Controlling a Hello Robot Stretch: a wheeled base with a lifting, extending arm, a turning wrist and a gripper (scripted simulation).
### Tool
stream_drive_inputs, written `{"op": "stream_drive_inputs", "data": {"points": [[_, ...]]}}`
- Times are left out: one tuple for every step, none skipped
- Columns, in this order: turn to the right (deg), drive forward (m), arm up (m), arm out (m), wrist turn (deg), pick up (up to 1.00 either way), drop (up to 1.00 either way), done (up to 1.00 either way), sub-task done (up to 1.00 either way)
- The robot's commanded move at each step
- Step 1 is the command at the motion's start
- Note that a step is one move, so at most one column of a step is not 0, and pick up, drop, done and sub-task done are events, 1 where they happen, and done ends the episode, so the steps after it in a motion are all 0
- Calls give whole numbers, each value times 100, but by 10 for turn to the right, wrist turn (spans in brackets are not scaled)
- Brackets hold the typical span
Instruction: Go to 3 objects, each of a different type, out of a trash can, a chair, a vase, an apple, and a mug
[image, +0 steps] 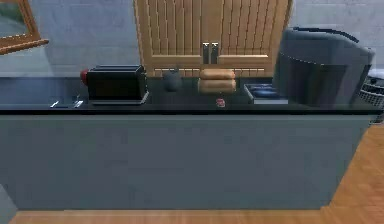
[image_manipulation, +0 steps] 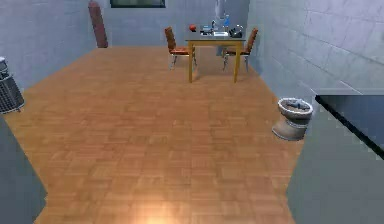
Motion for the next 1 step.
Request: {"op": "stream_drive_inputs", "data": {"points": [[-300,0,0,0,0,0,0,0,0]]}}
